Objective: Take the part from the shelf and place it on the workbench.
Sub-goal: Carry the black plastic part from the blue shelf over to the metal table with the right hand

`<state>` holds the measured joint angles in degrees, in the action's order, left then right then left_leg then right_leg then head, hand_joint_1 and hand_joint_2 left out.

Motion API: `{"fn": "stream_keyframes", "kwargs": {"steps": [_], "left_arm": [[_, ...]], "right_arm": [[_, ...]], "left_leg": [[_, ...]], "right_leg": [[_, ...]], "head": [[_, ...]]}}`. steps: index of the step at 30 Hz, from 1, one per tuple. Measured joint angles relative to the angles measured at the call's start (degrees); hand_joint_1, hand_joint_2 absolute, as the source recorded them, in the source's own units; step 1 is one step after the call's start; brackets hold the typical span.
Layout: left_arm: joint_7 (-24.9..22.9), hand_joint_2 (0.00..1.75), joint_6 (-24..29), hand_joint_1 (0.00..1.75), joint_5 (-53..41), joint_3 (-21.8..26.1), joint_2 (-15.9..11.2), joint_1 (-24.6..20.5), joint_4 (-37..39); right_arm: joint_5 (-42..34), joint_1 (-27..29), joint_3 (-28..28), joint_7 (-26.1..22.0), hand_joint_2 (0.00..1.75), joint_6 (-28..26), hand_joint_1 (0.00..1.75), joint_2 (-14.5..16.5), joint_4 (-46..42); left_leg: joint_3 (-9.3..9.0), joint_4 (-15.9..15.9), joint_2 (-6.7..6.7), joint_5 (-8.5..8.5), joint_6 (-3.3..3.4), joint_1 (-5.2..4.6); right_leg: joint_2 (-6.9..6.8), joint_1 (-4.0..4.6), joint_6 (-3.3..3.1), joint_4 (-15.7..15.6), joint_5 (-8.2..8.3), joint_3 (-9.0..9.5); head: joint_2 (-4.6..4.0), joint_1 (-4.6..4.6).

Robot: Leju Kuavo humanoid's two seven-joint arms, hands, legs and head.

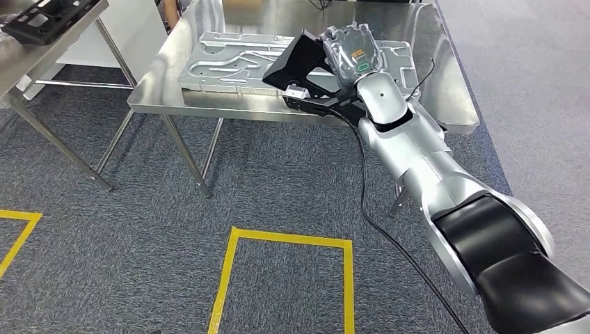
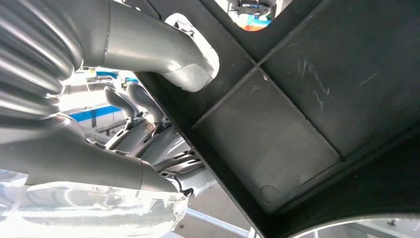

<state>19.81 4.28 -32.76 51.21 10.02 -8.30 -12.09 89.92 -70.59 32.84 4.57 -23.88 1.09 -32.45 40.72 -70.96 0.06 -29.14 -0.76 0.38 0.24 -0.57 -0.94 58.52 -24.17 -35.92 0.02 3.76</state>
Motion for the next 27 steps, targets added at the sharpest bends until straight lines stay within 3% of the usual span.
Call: {"fn": "stream_keyframes", "kwargs": {"steps": [1,3,5,8,10,12,13,14,15,17,18,19,23,25,27], "left_arm": [[0.04,1.75,0.00,0.00,0.05,0.00,-0.03,-0.01,-0.01],[0.15,1.75,0.00,0.00,0.19,0.00,-0.12,-0.06,-0.01],[0.38,1.75,-0.01,0.00,0.34,0.01,-0.20,-0.02,0.00],[0.91,1.75,-0.05,0.00,0.56,0.02,-0.27,0.08,0.00],[1.22,1.75,-0.07,0.00,0.63,0.02,-0.28,0.11,0.00],[1.43,1.75,-0.07,0.00,0.72,0.03,-0.30,0.17,0.00],[1.52,1.75,-0.07,0.00,0.78,0.04,-0.31,0.23,0.00],[1.58,1.75,-0.07,0.00,0.84,0.05,-0.32,0.35,0.00],[1.62,1.75,-0.08,0.00,0.89,0.05,-0.33,0.49,0.00],[1.64,1.75,-0.09,0.00,0.91,0.07,-0.33,0.77,0.00],[1.68,1.75,-0.09,0.00,0.91,0.08,-0.34,0.82,0.00],[1.72,1.75,-0.09,0.00,0.92,0.08,-0.36,0.83,0.00],[1.83,1.75,-0.09,0.00,0.95,0.10,-0.48,0.79,-0.01],[1.85,1.75,-0.09,0.00,0.96,0.11,-0.55,0.81,-0.02],[1.86,1.75,-0.14,0.00,0.95,0.11,-0.55,0.84,-0.02]], "right_arm": [[0.00,-0.10,0.01,0.00,1.75,0.10,1.75,0.15,0.04],[0.00,-0.48,0.01,-0.01,1.75,0.17,1.75,0.32,0.10],[0.00,-0.86,0.02,-0.02,1.75,0.23,1.75,0.37,0.22],[0.00,-1.81,0.10,-0.01,1.75,1.19,1.75,0.46,0.38],[-0.01,-3.17,0.45,0.06,1.75,2.56,1.75,0.54,0.58],[-0.01,-4.61,1.00,0.08,1.75,4.21,1.75,0.59,0.94],[-0.01,-5.25,1.24,0.02,1.75,5.06,1.75,0.61,1.18],[-0.01,-5.92,1.37,-0.07,1.75,5.77,1.75,0.62,1.41],[-0.01,-6.67,1.51,-0.16,1.75,6.30,1.75,0.63,1.64],[-0.02,-8.30,1.75,-0.31,1.75,6.76,1.75,0.67,2.04],[-0.02,-9.05,1.87,-0.38,1.75,6.87,1.75,0.72,2.22],[-0.01,-9.59,1.98,-0.43,1.75,6.95,1.75,0.78,2.38],[-0.02,-10.54,2.38,-0.41,1.75,7.06,1.75,0.92,2.77],[-0.02,-11.16,2.69,-0.20,1.75,7.31,1.75,1.10,2.95],[0.00,-11.70,3.20,-0.01,1.75,8.21,1.75,1.28,3.33]], "left_leg": [[-2.06,4.45,-0.01,1.94,0.31,-0.04],[-5.22,11.01,-0.02,4.02,0.93,-0.29],[-5.83,12.33,-0.06,3.96,1.39,-0.58],[-6.26,13.17,-0.11,4.31,2.29,-0.24],[-6.54,13.55,-0.05,4.40,2.77,-0.06],[-6.65,13.46,-0.04,4.14,2.98,-0.08],[-6.81,13.39,-0.11,3.93,3.00,-0.08],[-7.05,13.27,-0.20,3.66,2.95,-0.07],[-7.38,13.11,-0.30,3.31,2.85,-0.05],[-8.00,12.74,-0.41,2.40,2.44,-0.13],[-8.13,12.57,-0.42,2.01,2.17,-0.19],[-8.19,12.50,-0.42,1.73,1.89,-0.26],[-8.30,11.88,-0.35,0.67,0.62,-0.25],[-5.92,6.93,-0.31,-1.53,0.04,-0.10],[-1.43,-0.82,-0.30,-3.97,-0.36,0.10]], "right_leg": [[0.05,0.03,0.08,0.04,-0.07,0.06],[0.12,0.18,0.45,0.07,-0.13,0.02],[0.11,0.23,1.05,-0.09,-0.10,-0.04],[0.02,0.26,1.96,0.90,-0.96,-0.40],[-0.01,0.16,2.28,6.27,-3.79,-3.03],[-0.02,0.02,2.55,14.09,-6.81,-7.19],[-0.04,-0.09,2.67,16.36,-7.04,-8.55],[-0.07,-0.20,2.74,16.29,-6.03,-8.80],[-0.13,-0.31,2.76,13.85,-3.93,-7.89],[-0.36,-0.33,2.65,5.79,0.38,-4.39],[-0.38,-0.25,2.46,2.68,1.34,-2.96],[-0.37,-0.13,2.22,0.94,1.47,-2.15],[-0.12,-0.17,0.92,-0.03,0.39,-1.11],[-0.07,-0.51,0.34,-0.39,-0.05,-0.28],[0.07,-0.49,0.11,-0.41,-0.68,0.39]], "head": [[0.00,0.00],[0.00,0.01],[0.00,0.01],[0.00,-0.01],[0.00,-0.02],[0.00,-0.02],[0.00,-0.02],[0.00,-0.02],[0.00,-0.02],[0.00,-0.02],[0.00,-0.02],[0.00,-0.01],[-0.01,-0.02],[-0.01,0.00],[0.00,0.01]]}}
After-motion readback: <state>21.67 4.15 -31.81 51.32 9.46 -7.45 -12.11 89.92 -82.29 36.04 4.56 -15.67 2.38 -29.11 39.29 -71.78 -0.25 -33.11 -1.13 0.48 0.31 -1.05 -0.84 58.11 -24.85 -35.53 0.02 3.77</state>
